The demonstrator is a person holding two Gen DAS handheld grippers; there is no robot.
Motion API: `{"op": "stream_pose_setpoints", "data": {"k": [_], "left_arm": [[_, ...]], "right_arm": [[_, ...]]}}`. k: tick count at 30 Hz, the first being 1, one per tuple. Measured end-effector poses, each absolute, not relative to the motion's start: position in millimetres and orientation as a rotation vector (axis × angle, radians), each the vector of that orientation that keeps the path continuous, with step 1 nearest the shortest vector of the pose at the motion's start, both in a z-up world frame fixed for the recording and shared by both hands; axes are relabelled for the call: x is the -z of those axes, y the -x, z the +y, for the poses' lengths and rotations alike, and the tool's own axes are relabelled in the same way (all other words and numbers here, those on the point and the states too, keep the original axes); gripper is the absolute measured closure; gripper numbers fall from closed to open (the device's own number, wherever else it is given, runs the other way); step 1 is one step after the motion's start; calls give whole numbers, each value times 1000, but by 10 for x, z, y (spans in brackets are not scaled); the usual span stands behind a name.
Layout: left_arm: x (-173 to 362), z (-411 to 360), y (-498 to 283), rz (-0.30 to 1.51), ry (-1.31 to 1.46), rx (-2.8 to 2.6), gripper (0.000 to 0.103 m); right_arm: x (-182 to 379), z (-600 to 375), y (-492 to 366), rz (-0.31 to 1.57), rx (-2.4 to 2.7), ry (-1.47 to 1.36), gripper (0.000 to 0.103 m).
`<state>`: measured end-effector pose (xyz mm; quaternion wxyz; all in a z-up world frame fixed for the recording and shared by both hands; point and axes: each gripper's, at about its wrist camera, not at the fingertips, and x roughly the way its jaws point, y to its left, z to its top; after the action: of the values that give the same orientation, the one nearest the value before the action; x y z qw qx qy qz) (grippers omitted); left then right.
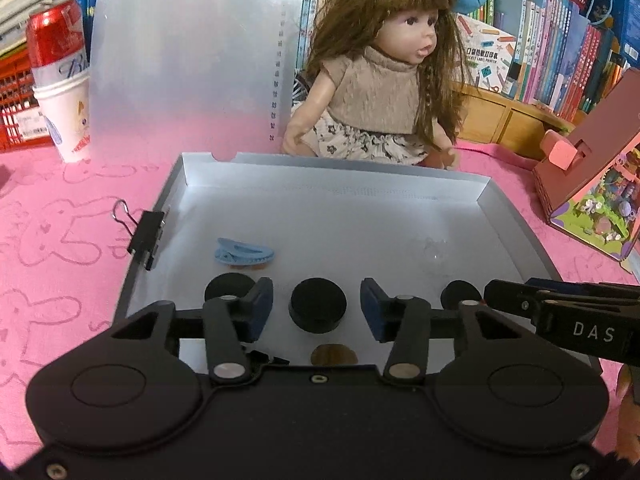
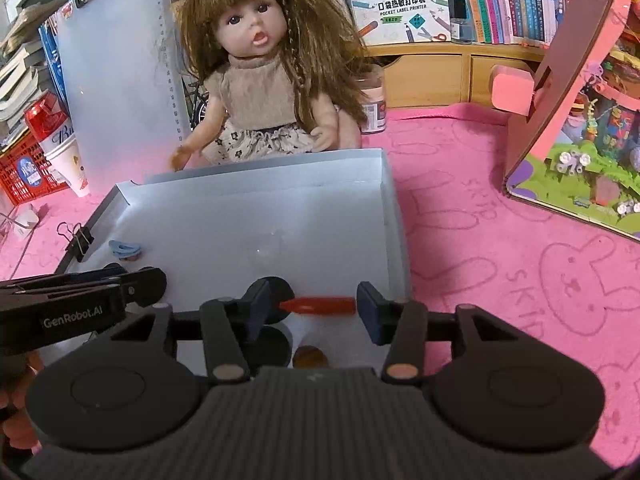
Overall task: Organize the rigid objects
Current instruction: 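Carry the black disc and orange piece with both tools over the white box, then open both tools to drop the disc and orange piece into the box, then move both tools back toward the remaining orange piece and blue clip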
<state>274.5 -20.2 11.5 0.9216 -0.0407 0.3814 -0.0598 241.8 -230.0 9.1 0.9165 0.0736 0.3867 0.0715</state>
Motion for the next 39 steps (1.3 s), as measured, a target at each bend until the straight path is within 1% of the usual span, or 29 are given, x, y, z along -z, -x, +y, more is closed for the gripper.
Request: {"op": "stream_pose_setpoints", "data": {"k": [5,8,13,27,34,39], "left_arm": [[-205,-220,-2652,754,65,127,50],[-260,-231,-2574,730,47,126,47],[-332,-232,-2430,715,40,146,46],[-501,-203,-1854,658,19,204,44],[-472,-215,-1529,642,-43,237,41],[-417,-150,-1322,661,-5,247,41]], "right_arm": [[-149,-2313,-2344,766,-157,-153,34],[-202,-2319,-2280,740,-167,-155,30],[-275,-2313,-2157,703,-184,-136,25],[-447,-2252,-1633,616,-275,-89,20],[-457,-2261,-1268,571,-326,-54,18],[-369,-2246,-1007,557,-358,-17,17]]}}
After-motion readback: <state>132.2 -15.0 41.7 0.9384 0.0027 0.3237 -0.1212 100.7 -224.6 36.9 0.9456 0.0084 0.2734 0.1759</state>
